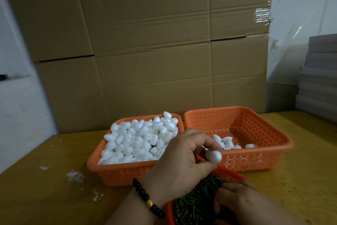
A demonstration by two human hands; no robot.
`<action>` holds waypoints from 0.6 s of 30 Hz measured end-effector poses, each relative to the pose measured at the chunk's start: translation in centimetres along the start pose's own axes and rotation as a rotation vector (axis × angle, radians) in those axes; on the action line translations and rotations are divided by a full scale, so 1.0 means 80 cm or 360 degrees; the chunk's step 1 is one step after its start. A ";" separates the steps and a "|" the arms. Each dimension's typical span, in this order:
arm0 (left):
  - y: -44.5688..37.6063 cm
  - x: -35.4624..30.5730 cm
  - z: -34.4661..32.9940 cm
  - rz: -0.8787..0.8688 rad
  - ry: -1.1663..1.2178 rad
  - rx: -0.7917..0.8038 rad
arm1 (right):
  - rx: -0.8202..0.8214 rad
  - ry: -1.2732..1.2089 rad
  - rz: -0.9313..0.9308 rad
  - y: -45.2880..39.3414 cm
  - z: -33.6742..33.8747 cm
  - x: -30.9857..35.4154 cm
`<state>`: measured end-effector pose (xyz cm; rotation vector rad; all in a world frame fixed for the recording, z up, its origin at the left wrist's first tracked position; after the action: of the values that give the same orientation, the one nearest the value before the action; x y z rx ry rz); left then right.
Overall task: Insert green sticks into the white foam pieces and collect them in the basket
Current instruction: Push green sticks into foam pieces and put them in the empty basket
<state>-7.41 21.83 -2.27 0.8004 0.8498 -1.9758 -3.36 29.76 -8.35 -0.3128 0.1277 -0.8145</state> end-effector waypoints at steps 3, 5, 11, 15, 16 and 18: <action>0.002 -0.005 -0.003 -0.0062 0.0067 0.0043 | -0.0102 0.0108 -0.0033 0.006 0.008 0.002; 0.001 -0.004 -0.005 -0.0061 0.0120 0.0058 | -0.0166 0.0110 -0.0038 0.008 0.011 0.003; 0.000 -0.004 -0.006 -0.0041 0.0350 0.0148 | 0.0012 -0.0075 0.0012 0.008 -0.021 -0.009; 0.000 -0.004 -0.008 -0.0024 0.0581 0.0237 | -0.0085 -0.0171 0.0001 0.009 -0.012 -0.010; 0.001 -0.004 -0.008 -0.0025 0.0627 0.0256 | -0.0191 -0.0145 0.0100 0.011 -0.008 -0.005; 0.001 -0.005 -0.009 -0.0036 0.0687 0.0283 | -0.0045 -0.0034 0.0123 0.008 -0.014 -0.002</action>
<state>-7.00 22.49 -2.41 1.3593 0.9355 -1.9463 -3.31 30.02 -9.60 -0.3410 0.1309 -0.7332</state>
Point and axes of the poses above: each hand's wrist, its own y-axis away from the middle knuckle, its own z-axis out of the back of the hand, x = y × z, the point moved 9 cm from there along -y, towards the middle knuckle, and after that the axes turned 14 degrees about z, right-handed, at the moved point
